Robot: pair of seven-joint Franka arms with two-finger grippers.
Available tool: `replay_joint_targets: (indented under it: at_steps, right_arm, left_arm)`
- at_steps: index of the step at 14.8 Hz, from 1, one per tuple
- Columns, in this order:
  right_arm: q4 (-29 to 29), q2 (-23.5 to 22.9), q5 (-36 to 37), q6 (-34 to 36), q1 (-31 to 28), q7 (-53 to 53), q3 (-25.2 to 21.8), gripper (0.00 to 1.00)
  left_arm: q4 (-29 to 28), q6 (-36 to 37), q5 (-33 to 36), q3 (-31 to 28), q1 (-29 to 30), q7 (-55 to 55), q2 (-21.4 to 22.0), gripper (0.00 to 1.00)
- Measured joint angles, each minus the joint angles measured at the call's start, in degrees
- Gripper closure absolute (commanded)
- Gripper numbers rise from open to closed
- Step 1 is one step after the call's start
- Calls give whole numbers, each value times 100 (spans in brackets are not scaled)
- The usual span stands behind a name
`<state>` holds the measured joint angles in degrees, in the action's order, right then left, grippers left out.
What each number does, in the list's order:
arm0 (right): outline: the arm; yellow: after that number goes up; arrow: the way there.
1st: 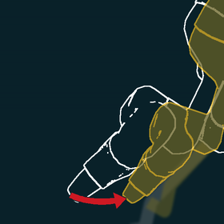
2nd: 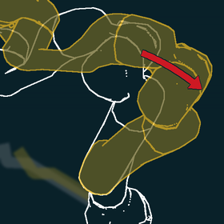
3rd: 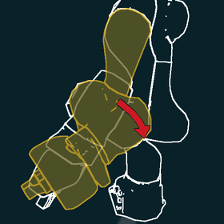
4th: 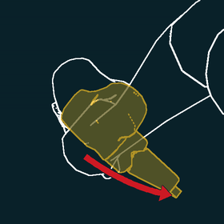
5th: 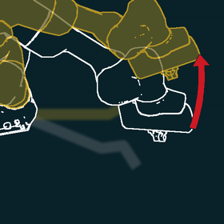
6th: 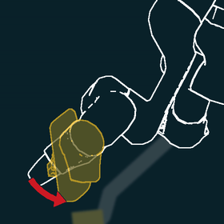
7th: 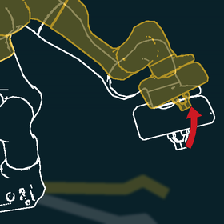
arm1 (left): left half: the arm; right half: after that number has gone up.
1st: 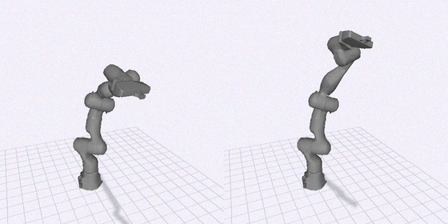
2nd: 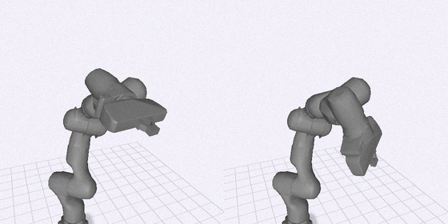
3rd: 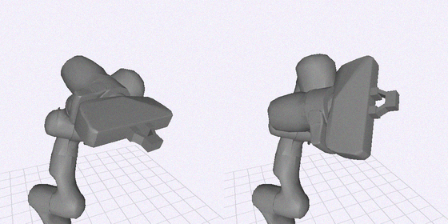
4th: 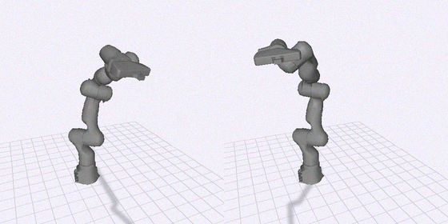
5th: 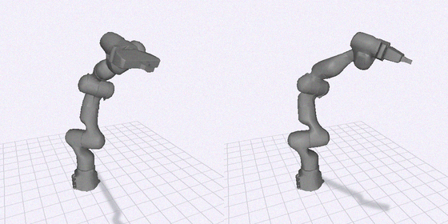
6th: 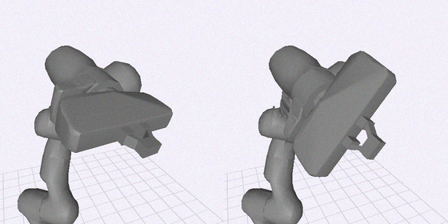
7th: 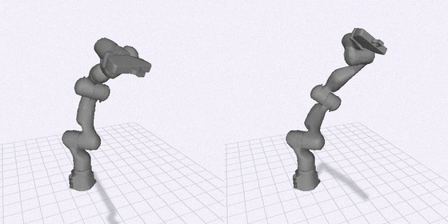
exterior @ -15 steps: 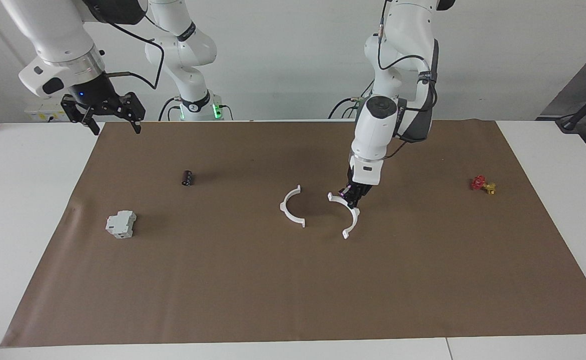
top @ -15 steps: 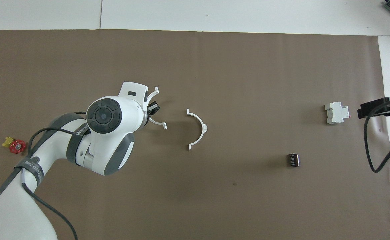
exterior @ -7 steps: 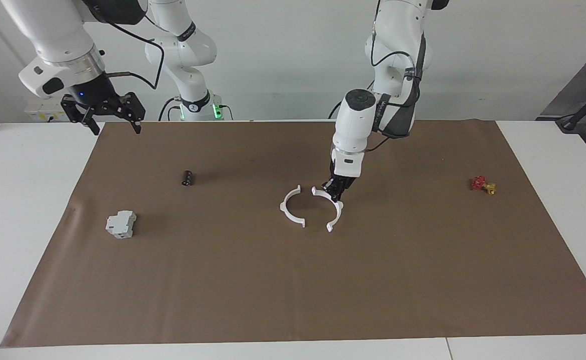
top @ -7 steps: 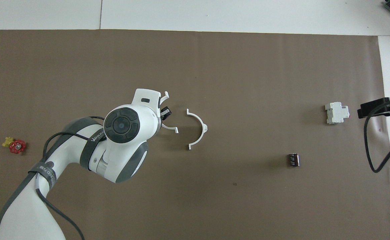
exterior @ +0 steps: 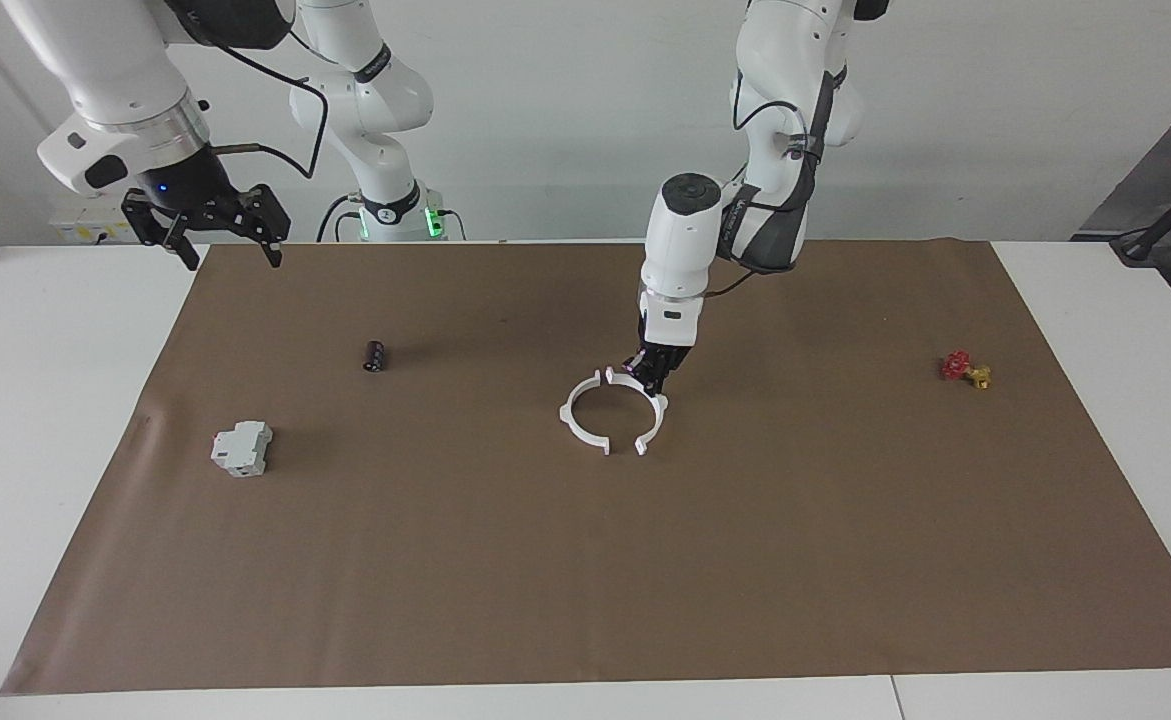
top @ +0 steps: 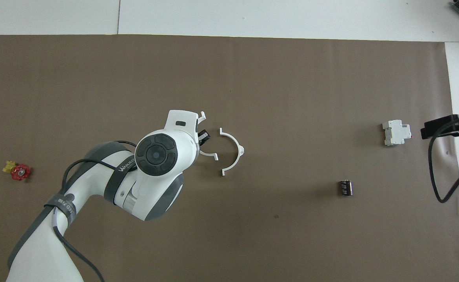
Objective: Assemble drain pipe with both arms
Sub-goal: 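Carry the clamp half to the placed half with the left gripper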
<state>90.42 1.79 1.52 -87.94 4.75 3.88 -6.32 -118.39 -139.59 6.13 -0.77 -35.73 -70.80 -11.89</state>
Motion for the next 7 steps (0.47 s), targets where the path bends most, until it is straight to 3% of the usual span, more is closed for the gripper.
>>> replay_joint_targets:
  at_steps: [3,7]
  right_arm:
    - [0,0,0,0,0,0,0,0]
    - [0,0,0,0,0,0,0,0]
  left_arm:
    - [-46,-50,641,-24,6,1,-96,100]
    - [-55,-205,707,-8,-8,-37,-116,100]
